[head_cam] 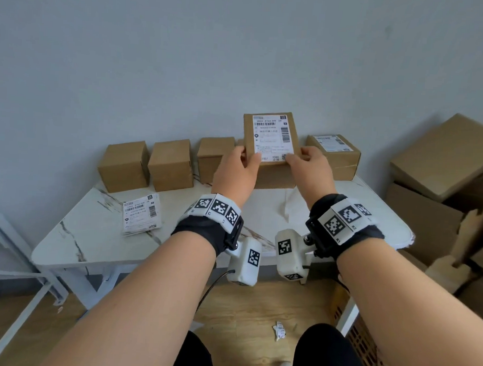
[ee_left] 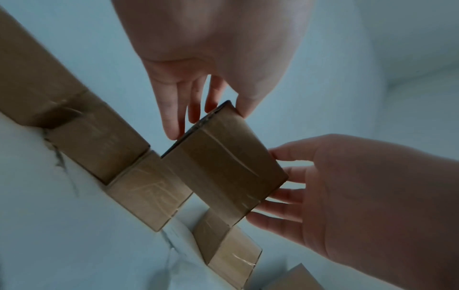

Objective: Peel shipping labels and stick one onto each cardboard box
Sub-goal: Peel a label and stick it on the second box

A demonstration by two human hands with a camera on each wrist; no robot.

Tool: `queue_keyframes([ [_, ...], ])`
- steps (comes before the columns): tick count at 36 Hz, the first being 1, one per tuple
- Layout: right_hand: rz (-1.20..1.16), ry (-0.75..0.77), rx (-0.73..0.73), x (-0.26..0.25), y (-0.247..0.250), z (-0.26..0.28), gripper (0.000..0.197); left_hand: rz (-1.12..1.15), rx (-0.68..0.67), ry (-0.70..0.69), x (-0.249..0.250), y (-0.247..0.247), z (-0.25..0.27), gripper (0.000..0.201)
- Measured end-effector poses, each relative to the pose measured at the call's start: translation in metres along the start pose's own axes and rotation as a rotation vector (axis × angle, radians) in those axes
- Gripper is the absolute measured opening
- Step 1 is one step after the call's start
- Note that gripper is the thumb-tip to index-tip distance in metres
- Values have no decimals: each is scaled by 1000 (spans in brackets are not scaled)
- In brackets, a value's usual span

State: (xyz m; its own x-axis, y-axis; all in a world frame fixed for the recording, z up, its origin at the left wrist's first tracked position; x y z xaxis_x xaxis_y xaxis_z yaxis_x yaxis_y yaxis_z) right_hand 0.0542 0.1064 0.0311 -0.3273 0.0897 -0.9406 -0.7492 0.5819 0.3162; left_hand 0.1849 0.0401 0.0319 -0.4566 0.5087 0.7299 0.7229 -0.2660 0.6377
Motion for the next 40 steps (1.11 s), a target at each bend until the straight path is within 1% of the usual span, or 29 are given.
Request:
queue_keyframes([
  [1, -15, 10, 17, 0, 5, -4, 36, 1, -15, -16, 5, -4, -6, 42],
  [3, -37, 20, 37, 1, 16, -13, 16, -10, -46, -40, 14, -11, -20, 40],
  [4, -44, 18, 44, 1, 21, -17, 11, -20, -59, -52, 17, -16, -28, 38],
  [7, -54, 17, 78, 5, 31, -31, 18, -50, -107, -75, 21, -31, -53, 35],
  [10, -81, -20, 104, 7, 36, -44, 39, -87, -137, -83, 23, -45, -74, 35],
  [11, -90, -29, 111, 9, 38, -49, 42, -94, -140, -83, 24, -49, -80, 35],
  [16, -80, -49, 111, 26, 47, -83, 34, -169, -177, -40, 18, -67, -108, 34],
  [20, 6, -106, 73, 36, 41, -102, 42, -215, -183, -1, 6, -79, -125, 36],
  [23, 107, -129, 59, 46, 37, -116, 48, -322, -199, 15, -1, -86, -136, 41],
  [26, 221, -173, 52, 55, 34, -128, 46, -485, -188, 27, -9, -93, -148, 44],
  [29, 284, -203, 47, 63, 32, -139, 47, -588, -231, 60, -17, -100, -157, 51],
  [31, 310, -211, 38, 67, 31, -145, 45, -616, -250, 64, -22, -102, -159, 52],
  [34, 350, -209, 53, 72, 29, -152, 44, -637, -258, 35, -28, -103, -163, 49],
  [37, 391, -205, 90, 75, 29, -157, 43, -620, -266, -1, -30, -105, -165, 46],
  [40, 435, -208, 91, 75, 28, -161, 39, -597, -257, 0, -31, -105, -165, 43],
])
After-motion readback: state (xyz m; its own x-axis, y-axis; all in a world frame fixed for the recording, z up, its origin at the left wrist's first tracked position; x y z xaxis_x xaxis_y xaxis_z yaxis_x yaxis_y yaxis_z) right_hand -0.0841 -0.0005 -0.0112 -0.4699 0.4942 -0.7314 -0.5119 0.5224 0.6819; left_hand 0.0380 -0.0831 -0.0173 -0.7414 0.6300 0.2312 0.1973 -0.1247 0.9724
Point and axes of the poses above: each hand's wrist, its own z-axis away from the middle knuckle, its own y-axis out of the back of the hand, x = y × z, the point moved 2 cm from there along -z, towards the middle knuckle, and after that the axes turned 12 degrees about -x, right-handed, at the moved point
